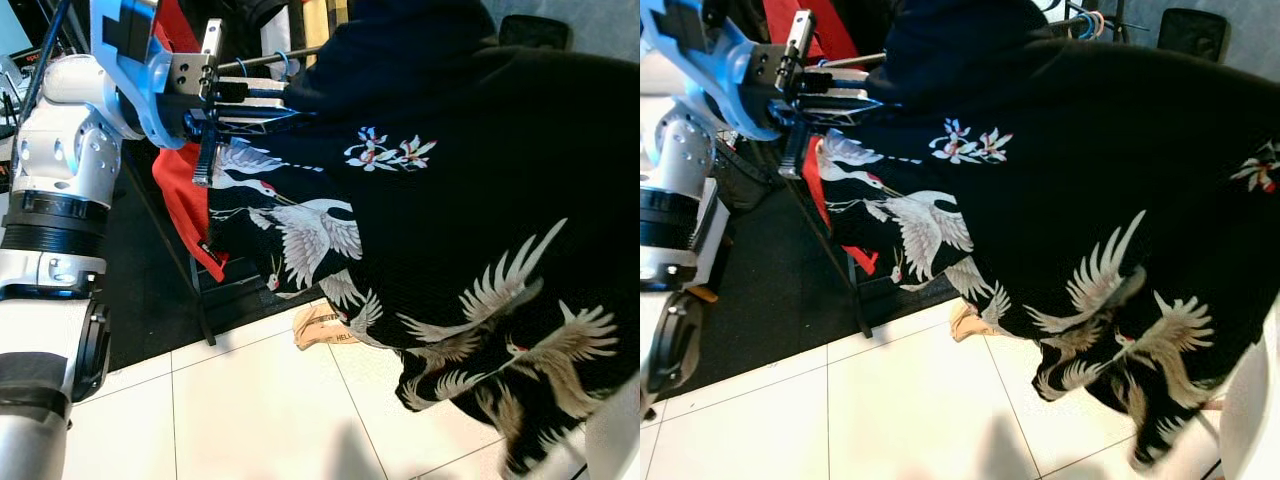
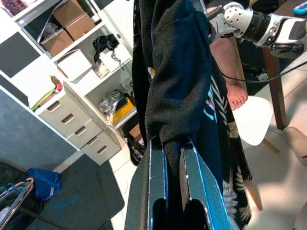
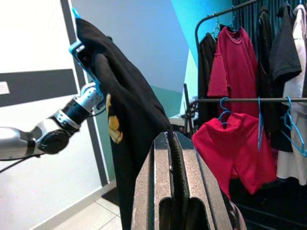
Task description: Hang hanger
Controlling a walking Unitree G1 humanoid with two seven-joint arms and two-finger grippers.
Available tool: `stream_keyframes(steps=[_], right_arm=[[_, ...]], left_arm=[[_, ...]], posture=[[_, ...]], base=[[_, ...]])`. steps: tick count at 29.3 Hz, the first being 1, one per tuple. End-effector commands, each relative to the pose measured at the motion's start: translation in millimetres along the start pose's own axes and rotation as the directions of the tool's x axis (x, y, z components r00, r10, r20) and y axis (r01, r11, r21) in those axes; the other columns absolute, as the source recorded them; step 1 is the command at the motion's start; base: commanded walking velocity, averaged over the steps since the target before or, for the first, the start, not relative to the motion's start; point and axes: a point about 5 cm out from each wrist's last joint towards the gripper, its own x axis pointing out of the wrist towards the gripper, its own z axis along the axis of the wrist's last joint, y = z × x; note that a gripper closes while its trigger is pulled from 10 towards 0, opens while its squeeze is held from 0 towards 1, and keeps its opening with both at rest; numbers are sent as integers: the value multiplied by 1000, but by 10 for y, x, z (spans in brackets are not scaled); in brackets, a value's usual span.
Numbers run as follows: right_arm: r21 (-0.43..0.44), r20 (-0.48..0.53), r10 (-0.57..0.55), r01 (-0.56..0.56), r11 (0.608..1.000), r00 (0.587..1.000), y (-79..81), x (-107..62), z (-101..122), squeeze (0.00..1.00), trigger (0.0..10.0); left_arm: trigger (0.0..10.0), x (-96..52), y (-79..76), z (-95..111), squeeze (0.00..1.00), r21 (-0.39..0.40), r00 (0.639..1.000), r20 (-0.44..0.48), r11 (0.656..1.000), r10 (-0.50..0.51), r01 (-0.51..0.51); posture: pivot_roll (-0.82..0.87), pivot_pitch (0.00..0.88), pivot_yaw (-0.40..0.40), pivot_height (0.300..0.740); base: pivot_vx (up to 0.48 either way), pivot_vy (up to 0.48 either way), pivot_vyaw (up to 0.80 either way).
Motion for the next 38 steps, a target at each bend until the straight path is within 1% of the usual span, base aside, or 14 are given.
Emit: stream_keyframes(steps=[1,2,5,10,14,16,20,21,22,24,25,26,30,38], right_arm=[[-83,-1,-90,90,992,996,-153,3,91,0,0],[-83,-1,-90,90,992,996,-153,3,91,0,0],[-130,27,-179,181,975,983,-307,-2,179,0,0],[-150,15,-194,194,969,981,-366,-14,221,0,0],[-153,20,-216,216,964,976,-398,-60,217,0,0],[-125,61,-262,268,955,963,-432,-193,166,0,0],[-99,73,-249,255,962,966,-408,-232,103,0,0],[-88,42,-207,210,974,977,-336,-218,-10,0,8510],[-61,29,-190,191,980,981,-300,-213,-118,0,10000],[-40,24,-183,183,982,983,-275,-214,-207,0,10000],[-16,32,-186,186,982,982,-273,-221,-281,39,10000],[18,63,-176,176,984,982,-257,-236,-323,1000,10000],[66,101,-163,157,985,981,-210,-311,-394,1000,10000],[100,176,-200,184,978,964,-169,-497,-405,1000,10000]], left_arm=[[8157,-146,37,57,0,48,998,-49,998,39,-37],[8157,-146,37,57,0,48,998,-49,998,39,-37],[7961,-179,49,13,0,76,993,-106,996,56,-48],[7843,-181,51,-18,0,99,989,-139,994,57,-44],[7647,-172,67,1,0,117,988,-141,992,64,-47],[7529,-176,125,95,0,160,987,-133,985,90,-68],[7686,-187,158,166,0,165,990,-98,982,104,-86],[7843,-198,181,246,0,153,993,-38,983,110,-103],[7961,-209,205,316,0,147,993,15,982,118,-119],[8157,-217,225,369,0,144,991,55,981,125,-131],[8196,-222,244,410,0,143,988,87,980,129,-141],[8235,-226,260,446,0,138,984,118,979,132,-148],[8471,-252,288,523,0,121,974,179,980,136,-159],[8706,-296,296,609,0,81,958,263,987,110,-136]], posture=[[-81,26,83,740],[-81,26,83,740],[-79,24,80,740],[-76,23,77,740],[-74,23,77,740],[-71,23,77,740],[-72,23,78,740],[-74,25,80,740],[-74,25,81,740],[-74,25,81,740],[-75,26,84,740],[-73,26,85,740],[-71,26,83,740],[-74,30,85,740]], base=[[0,0,0],[0,0,0],[0,0,0],[0,0,0],[0,0,0],[0,0,0],[0,0,0],[0,0,0],[0,0,0],[0,0,0],[0,0,0],[0,0,0],[0,0,0],[0,0,0]])
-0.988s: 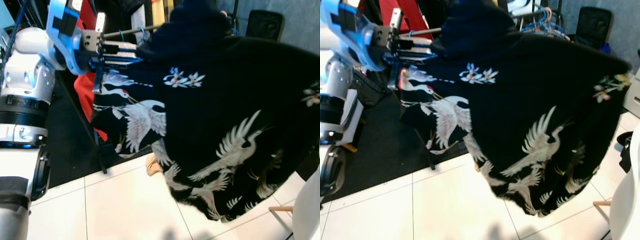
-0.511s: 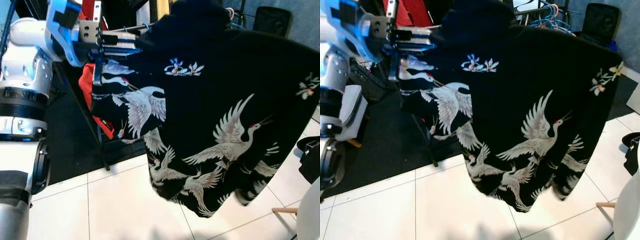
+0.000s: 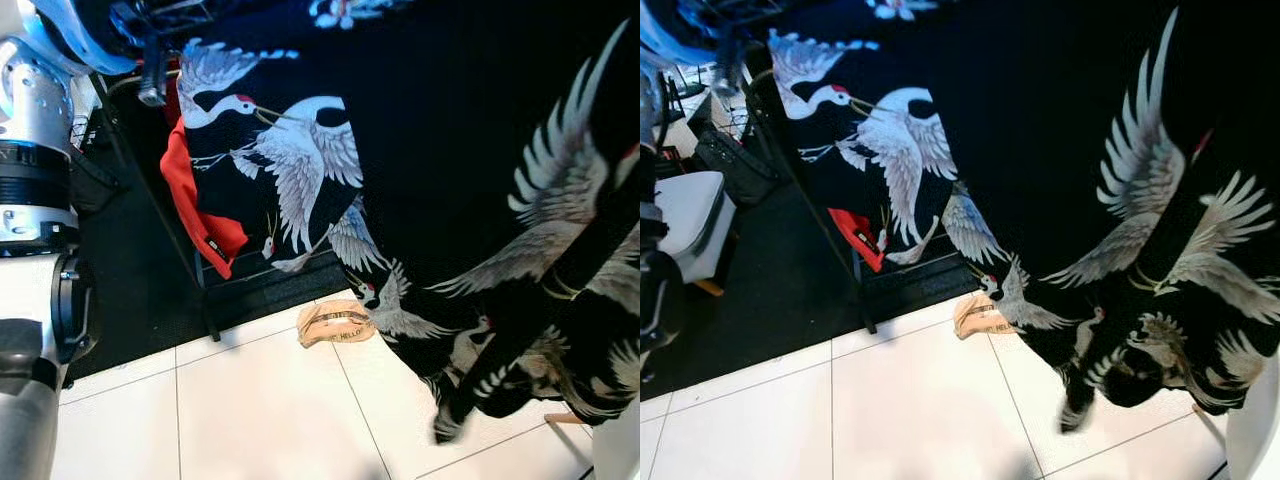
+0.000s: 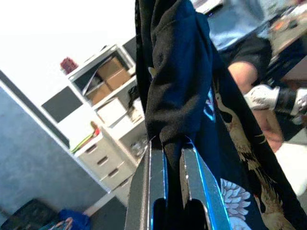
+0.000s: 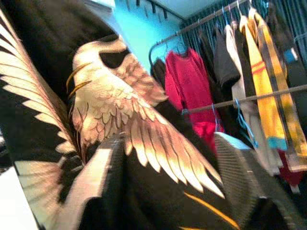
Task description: Hang hanger
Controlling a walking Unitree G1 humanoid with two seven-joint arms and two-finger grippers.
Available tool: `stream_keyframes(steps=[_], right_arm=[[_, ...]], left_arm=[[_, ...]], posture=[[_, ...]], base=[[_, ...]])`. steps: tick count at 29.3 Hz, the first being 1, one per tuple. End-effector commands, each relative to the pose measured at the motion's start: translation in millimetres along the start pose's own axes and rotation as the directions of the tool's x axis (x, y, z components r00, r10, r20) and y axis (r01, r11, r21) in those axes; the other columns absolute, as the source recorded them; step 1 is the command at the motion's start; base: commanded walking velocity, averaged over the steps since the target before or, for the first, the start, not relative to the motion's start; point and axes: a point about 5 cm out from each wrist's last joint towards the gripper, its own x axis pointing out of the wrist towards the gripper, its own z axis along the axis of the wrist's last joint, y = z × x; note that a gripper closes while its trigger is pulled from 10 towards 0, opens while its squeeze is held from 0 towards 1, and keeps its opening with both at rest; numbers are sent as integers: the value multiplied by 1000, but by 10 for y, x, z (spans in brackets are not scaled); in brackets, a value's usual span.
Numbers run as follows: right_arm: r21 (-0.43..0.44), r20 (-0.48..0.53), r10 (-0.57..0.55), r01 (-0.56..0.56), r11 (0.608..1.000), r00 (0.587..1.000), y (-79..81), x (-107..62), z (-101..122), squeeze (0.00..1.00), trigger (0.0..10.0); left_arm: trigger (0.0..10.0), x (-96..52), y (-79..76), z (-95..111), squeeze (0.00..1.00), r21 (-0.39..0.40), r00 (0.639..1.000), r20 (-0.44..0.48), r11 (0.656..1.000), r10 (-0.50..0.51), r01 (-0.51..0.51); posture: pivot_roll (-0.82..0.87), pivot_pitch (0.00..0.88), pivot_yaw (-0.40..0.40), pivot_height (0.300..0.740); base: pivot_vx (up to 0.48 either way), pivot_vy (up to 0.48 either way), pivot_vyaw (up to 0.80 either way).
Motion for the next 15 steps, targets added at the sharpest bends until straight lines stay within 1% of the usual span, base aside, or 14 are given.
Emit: stream_keyframes(steps=[1,2,3,4,5,6,7,8,9,10,11,12,14,15], right_arm=[[31,16,17,-18,999,1000,49,-32,-32,1000,10000],[31,16,17,-18,999,1000,49,-32,-32,1000,10000],[64,8,39,-39,997,999,99,-30,-104,1000,10000],[64,8,39,-39,997,999,99,-30,-104,1000,10000],[106,-10,67,-66,992,998,162,-2,-225,1000,10000],[106,-10,67,-66,992,998,162,-2,-225,1000,10000],[158,-18,112,-107,982,994,244,59,-359,1000,10000],[158,-18,112,-107,982,994,244,59,-359,1000,10000],[199,-19,149,-142,970,989,312,118,-456,788,10000],[199,-19,149,-142,970,989,312,118,-456,788,10000],[248,-20,202,-191,950,979,391,195,-546,0,10000],[248,-20,202,-191,950,979,391,195,-546,0,10000],[324,-41,309,-280,904,950,546,351,-691,0,10000],[324,-41,309,-280,904,950,546,351,-691,0,10000]], left_arm=[[8745,-25,27,138,0,23,999,48,1000,-2,1],[8745,-25,27,138,0,23,999,48,1000,-2,1],[8745,-25,30,148,0,23,999,51,1000,-5,4],[8745,-25,30,148,0,23,999,51,1000,-5,4],[8667,-23,35,157,0,22,998,55,1000,-8,7],[8667,-23,35,157,0,22,998,55,1000,-8,7],[8627,-16,38,168,0,21,998,63,1000,-14,13],[8627,-16,38,168,0,21,998,63,1000,-14,13],[8588,-7,41,175,0,20,997,70,1000,-20,18],[8588,-7,41,175,0,20,997,70,1000,-20,18],[8588,12,41,181,0,16,996,80,999,-29,27],[8588,12,41,181,0,16,996,80,999,-29,27],[8510,52,33,179,0,12,995,92,999,-48,47],[8510,52,33,179,0,12,995,92,999,-48,47]], posture=[[-75,31,86,740],[-75,31,86,740],[-78,32,90,740],[-78,32,90,740],[-79,33,93,740],[-79,33,93,740],[-79,32,94,740],[-79,32,94,740],[-78,32,94,740],[-78,32,94,740],[-78,31,95,740],[-78,31,95,740],[-75,30,94,740],[-75,30,94,740]], base=[[0,0,0],[0,0,0],[0,0,0],[0,0,0],[0,0,0],[0,0,0],[0,0,0],[0,0,0],[0,0,0],[0,0,0],[0,0,0],[0,0,0],[0,0,0],[0,0,0]])
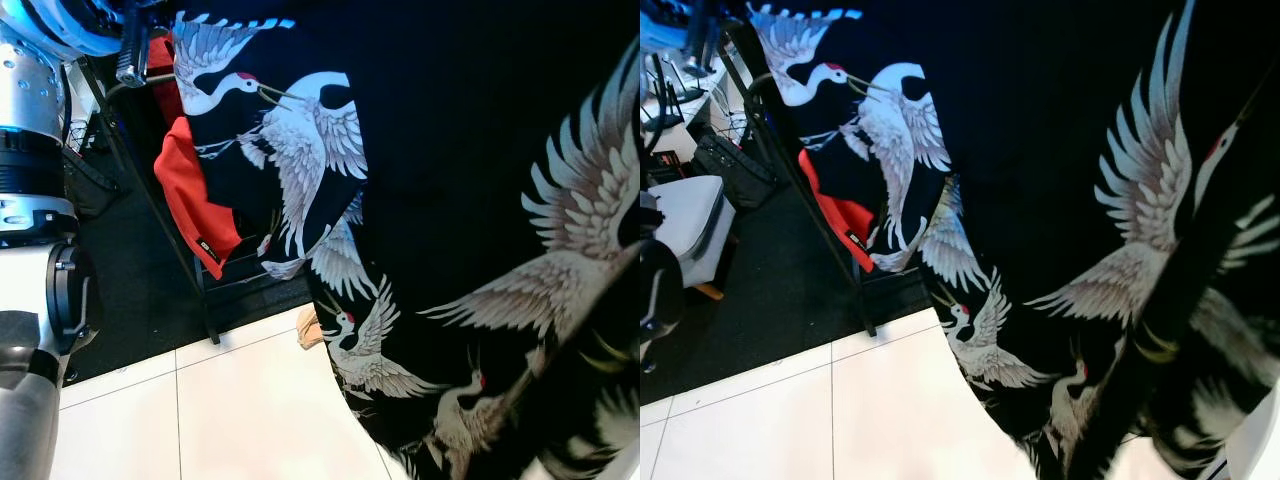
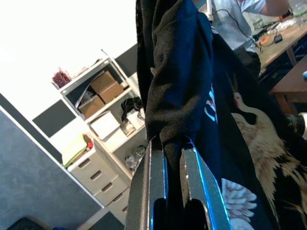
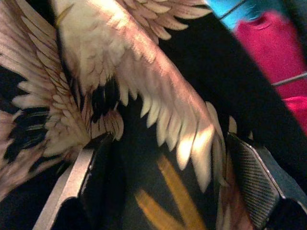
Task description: Hang hanger
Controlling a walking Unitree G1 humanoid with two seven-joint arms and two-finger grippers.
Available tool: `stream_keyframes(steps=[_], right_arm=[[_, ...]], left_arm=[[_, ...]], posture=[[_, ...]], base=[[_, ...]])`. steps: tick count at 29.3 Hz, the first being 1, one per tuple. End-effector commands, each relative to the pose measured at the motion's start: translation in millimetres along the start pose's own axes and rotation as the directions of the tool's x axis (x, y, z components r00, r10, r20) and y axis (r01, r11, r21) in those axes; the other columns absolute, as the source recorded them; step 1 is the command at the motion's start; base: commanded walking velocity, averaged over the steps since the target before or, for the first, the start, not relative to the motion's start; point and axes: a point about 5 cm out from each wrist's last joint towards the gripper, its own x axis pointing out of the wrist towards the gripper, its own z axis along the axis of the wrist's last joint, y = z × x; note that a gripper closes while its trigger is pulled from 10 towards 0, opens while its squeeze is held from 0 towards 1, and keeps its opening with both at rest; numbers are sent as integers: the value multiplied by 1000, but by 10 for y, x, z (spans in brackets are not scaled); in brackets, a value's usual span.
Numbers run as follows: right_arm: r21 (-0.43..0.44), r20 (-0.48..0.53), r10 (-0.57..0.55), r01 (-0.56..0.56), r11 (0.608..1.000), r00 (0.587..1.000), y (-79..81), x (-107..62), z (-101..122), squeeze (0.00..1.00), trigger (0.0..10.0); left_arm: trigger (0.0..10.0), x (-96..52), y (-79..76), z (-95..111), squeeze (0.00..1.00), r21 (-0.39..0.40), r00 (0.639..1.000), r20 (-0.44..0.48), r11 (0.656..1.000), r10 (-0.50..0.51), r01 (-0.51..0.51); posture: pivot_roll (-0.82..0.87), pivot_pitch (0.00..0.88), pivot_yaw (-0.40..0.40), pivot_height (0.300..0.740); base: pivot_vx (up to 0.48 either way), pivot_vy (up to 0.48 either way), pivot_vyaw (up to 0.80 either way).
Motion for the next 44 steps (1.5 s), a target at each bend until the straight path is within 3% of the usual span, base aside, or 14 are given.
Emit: stream_keyframes(steps=[1,4,5,19,22,24,26,29,31,33,35,36,38,44], right_arm=[[38,-38,67,-66,997,997,53,140,-83,0,10000],[38,-50,76,-74,997,996,49,183,-95,0,10000],[33,-52,75,-74,997,996,39,208,-89,0,39],[-40,-44,37,-39,998,998,45,224,49,0,0],[-131,-29,-6,2,991,1000,40,188,232,0,0],[-131,-29,-6,2,991,1000,40,188,232,0,0],[-293,-4,-109,103,951,994,-33,134,573,0,0],[-344,13,-148,143,928,989,-57,112,697,0,0],[-454,85,-234,246,856,969,-95,30,1029,0,0],[-454,85,-234,246,856,969,-95,30,1029,0,0],[-536,166,-284,328,778,944,-62,-54,1328,0,0],[-536,166,-284,328,778,944,-62,-54,1328,0,0],[-586,228,-315,388,711,921,0,-118,1542,0,0],[-604,278,-339,438,666,899,19,-153,1673,0,0]], left_arm=[[8510,29,1,70,0,15,999,43,1000,-28,27],[8510,40,-4,58,0,11,999,44,999,-31,31],[8549,46,-7,50,0,9,998,46,999,-33,32],[8549,-10,-18,-34,0,-3,1000,-6,1000,-9,9],[8510,-109,-26,-157,0,-1,995,-87,999,40,-40],[8510,-109,-26,-157,0,-1,995,-87,999,40,-40],[8353,-259,-49,-290,0,-4,982,-160,994,104,-106],[8275,-309,-59,-320,0,-4,976,-179,992,122,-124],[8196,-393,-66,-335,0,-1,967,-208,988,150,-154],[8196,-393,-66,-335,0,-1,967,-208,988,150,-154],[8118,-457,-77,-358,0,11,953,-250,985,171,-174],[8118,-457,-77,-358,0,11,953,-250,985,171,-174],[7922,-511,-98,-385,0,14,944,-276,982,183,-187],[7922,-541,-120,-424,0,18,937,-298,983,182,-185]], posture=[[-74,30,92,740],[-74,30,88,740],[-74,30,88,740],[-79,31,86,740],[-70,29,82,740],[-70,29,82,740],[-79,32,84,740],[-79,32,84,740],[-72,32,83,740],[-72,32,83,740],[-71,34,79,740],[-71,34,79,740],[-67,37,75,740],[-77,43,74,740]], base=[[0,0,0],[0,0,0],[0,0,0],[0,0,0],[0,0,0],[0,0,0],[0,0,0],[0,0,0],[0,0,0],[0,0,0],[0,0,0],[0,0,0],[0,0,0],[0,0,0]])
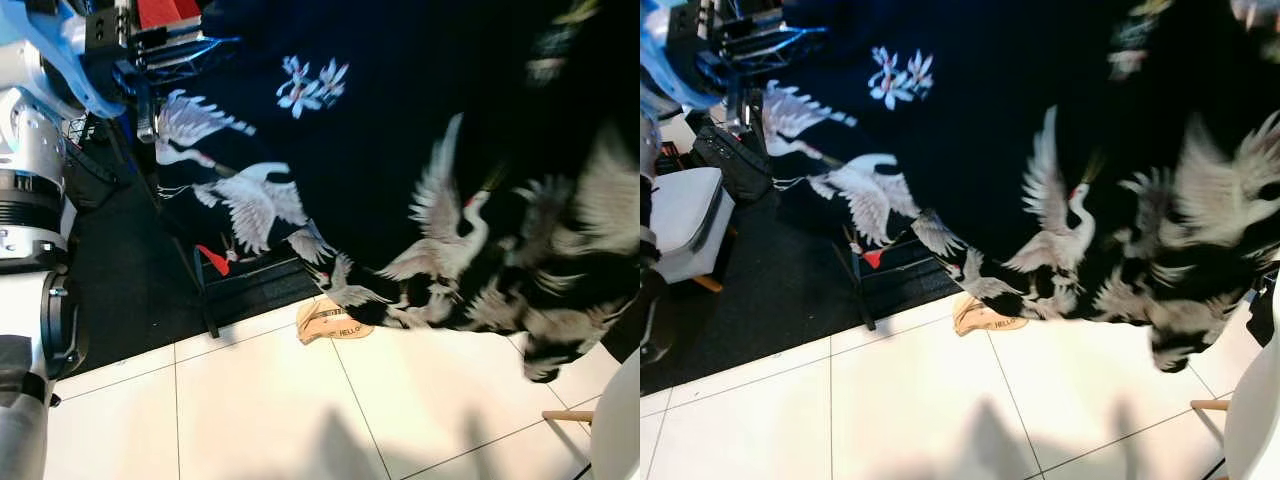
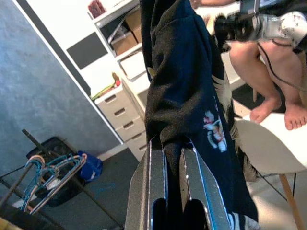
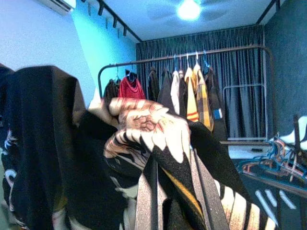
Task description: Hang hanger
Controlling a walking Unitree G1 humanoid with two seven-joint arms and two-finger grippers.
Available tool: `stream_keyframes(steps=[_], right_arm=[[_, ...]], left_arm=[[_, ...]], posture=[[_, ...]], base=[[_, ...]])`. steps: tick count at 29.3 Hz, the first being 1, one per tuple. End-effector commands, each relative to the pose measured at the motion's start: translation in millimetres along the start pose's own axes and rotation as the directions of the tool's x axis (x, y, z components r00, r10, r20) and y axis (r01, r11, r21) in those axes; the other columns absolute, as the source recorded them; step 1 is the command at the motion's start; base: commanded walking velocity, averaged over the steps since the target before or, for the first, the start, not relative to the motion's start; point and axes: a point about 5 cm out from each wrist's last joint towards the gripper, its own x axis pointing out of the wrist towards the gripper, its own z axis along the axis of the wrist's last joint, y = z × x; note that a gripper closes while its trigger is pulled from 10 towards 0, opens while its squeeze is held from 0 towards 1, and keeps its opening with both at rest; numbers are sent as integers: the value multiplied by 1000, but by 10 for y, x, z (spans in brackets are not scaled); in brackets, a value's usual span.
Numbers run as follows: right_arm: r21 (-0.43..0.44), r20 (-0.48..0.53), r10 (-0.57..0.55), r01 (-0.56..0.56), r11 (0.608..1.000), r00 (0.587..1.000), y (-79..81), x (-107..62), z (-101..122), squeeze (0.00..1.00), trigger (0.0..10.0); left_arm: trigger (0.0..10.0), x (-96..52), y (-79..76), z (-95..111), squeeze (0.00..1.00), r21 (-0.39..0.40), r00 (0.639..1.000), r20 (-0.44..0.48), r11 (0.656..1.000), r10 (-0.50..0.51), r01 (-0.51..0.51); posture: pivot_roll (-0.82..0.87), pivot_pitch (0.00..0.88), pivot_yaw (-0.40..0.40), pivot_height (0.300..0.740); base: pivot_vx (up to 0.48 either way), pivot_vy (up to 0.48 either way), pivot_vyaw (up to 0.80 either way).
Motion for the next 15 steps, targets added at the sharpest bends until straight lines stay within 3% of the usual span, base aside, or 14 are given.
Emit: stream_keyframes(steps=[1,15], right_arm=[[-35,15,-24,24,999,1000,-26,1,75,0,0],[-57,69,-140,144,988,988,-228,-24,151,0,0]], left_arm=[[7961,-64,-5,-17,0,14,999,-33,1000,14,-13],[7843,-70,-17,-78,0,16,998,-54,1000,21,-21]], posture=[[-78,42,74,740],[-78,46,74,740]], base=[[0,0,0],[0,0,0]])
